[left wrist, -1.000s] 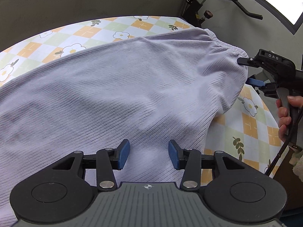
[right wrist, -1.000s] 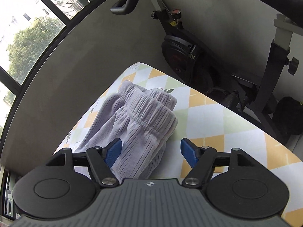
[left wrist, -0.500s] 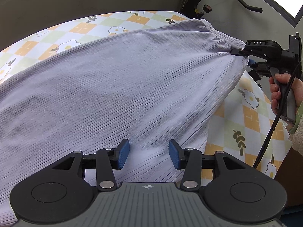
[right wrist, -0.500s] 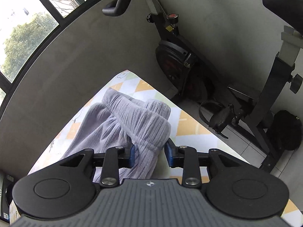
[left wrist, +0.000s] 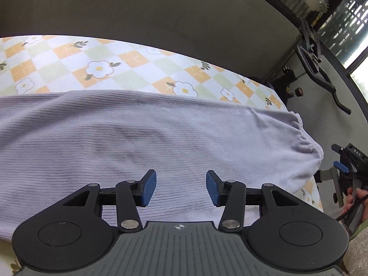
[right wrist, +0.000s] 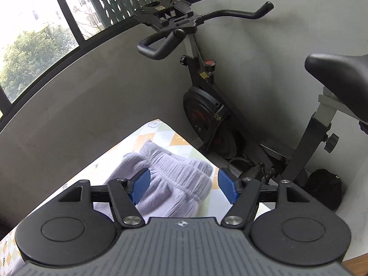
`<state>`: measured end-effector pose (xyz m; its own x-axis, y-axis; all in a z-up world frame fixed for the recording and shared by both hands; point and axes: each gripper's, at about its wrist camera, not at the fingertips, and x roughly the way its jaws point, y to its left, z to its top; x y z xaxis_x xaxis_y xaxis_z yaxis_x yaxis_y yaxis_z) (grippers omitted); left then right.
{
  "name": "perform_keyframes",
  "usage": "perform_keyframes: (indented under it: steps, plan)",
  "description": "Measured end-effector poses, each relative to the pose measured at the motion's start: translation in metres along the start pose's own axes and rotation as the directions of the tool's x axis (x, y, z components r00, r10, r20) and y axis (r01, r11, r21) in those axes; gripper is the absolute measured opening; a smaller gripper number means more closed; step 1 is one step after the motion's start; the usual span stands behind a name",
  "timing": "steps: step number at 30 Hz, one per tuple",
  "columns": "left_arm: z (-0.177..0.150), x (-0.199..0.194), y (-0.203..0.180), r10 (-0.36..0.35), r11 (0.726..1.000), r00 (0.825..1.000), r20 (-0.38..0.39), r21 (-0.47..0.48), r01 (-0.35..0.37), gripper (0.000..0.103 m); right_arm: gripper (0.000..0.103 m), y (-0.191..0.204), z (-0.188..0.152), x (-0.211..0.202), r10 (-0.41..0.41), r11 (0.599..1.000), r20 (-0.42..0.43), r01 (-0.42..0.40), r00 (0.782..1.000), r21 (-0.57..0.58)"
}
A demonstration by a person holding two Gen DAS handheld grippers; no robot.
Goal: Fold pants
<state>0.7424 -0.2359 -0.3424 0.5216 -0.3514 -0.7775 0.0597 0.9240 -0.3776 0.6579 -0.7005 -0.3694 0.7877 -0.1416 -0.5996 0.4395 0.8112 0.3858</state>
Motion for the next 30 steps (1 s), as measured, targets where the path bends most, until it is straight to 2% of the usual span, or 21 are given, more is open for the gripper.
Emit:
perform_keyframes:
  steps: [2, 5, 8, 11, 14, 17, 19, 22, 24, 25, 27, 30]
  plan:
    - [0.003, -0.022, 0.035, 0.044, 0.993, 0.998, 0.033, -0.107, -0.04, 0.05, 0.069, 0.03, -0.008, -0.004, 0.039, 0.997, -0.026, -0.041, 0.999, -0.07]
    - [-0.001, -0.053, 0.079, 0.123, 0.969, 0.99, 0.072, -0.224, -0.104, 0.05, 0.069, 0.081, -0.028, -0.007, 0.109, 0.984, -0.071, -0.117, 0.992, -0.136]
    - [-0.007, -0.088, 0.127, 0.201, 0.926, 0.974, 0.101, -0.344, -0.155, 0.051, 0.069, 0.131, -0.052, -0.003, 0.177, 0.968, -0.139, -0.198, 0.974, -0.157]
    - [-0.014, -0.12, 0.184, 0.282, 0.863, 0.952, 0.116, -0.464, -0.199, 0.053, 0.069, 0.181, -0.082, 0.003, 0.213, 0.941, -0.218, -0.26, 0.952, -0.218]
    - [-0.028, -0.147, 0.23, 0.363, 0.779, 0.925, 0.111, -0.581, -0.236, 0.056, 0.069, 0.22, -0.115, 0.011, 0.215, 0.916, -0.3, -0.298, 0.93, -0.268]
    - [-0.044, -0.163, 0.271, 0.405, 0.673, 0.908, 0.108, -0.707, -0.216, 0.06, 0.069, 0.251, -0.146, 0.015, 0.21, 0.887, -0.363, -0.333, 0.908, -0.32]
    - [-0.06, -0.17, 0.296, 0.413, 0.582, 0.904, 0.113, -0.796, -0.166, 0.064, 0.069, 0.269, -0.163, 0.017, 0.189, 0.87, -0.393, -0.339, 0.9, -0.358]
    - [-0.074, -0.174, 0.324, 0.412, 0.476, 0.9, 0.14, -0.875, -0.081, 0.064, 0.069, 0.286, -0.177, 0.018, 0.183, 0.849, -0.427, -0.362, 0.885, -0.386]
    - [-0.082, -0.175, 0.337, 0.422, 0.425, 0.894, 0.153, -0.904, -0.045, 0.064, 0.069, 0.299, -0.183, 0.015, 0.18, 0.826, -0.426, -0.371, 0.887, -0.423]
    - [-0.084, -0.174, 0.34, 0.422, 0.408, 0.893, 0.154, -0.912, -0.035, 0.064, 0.069, 0.303, -0.183, 0.014, 0.181, 0.82, -0.424, -0.374, 0.888, -0.433]
    - [-0.088, -0.174, 0.347, 0.427, 0.379, 0.891, 0.152, -0.925, -0.024, 0.064, 0.069, 0.307, -0.183, 0.012, 0.186, 0.814, -0.42, -0.379, 0.888, -0.441]
    - [-0.093, -0.172, 0.356, 0.452, 0.357, 0.88, 0.148, -0.934, -0.027, 0.063, 0.069, 0.311, -0.183, 0.013, 0.175, 0.814, -0.423, -0.373, 0.889, -0.446]
